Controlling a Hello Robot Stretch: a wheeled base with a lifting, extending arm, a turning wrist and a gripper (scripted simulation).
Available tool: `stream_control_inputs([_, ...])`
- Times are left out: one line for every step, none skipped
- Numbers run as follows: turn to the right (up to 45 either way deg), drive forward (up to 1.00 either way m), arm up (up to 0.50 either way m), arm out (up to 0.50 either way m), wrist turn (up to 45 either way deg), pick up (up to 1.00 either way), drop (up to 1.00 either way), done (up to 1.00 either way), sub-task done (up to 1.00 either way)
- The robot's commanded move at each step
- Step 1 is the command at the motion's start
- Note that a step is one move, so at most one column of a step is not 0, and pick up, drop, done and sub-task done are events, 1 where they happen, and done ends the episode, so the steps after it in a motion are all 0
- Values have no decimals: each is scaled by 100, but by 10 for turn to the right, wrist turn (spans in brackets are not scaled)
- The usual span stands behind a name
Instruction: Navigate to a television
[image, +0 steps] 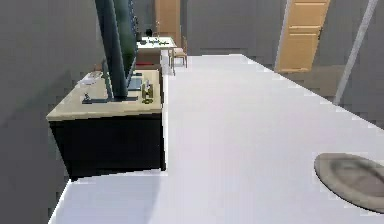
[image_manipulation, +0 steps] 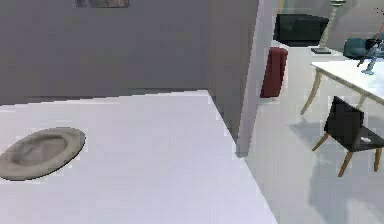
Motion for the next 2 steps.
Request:
stream_control_inputs([0,90,0,0,0,0,0,0,0])
stream_control_inputs([-300,0,0,0,0,0,0,0,0])
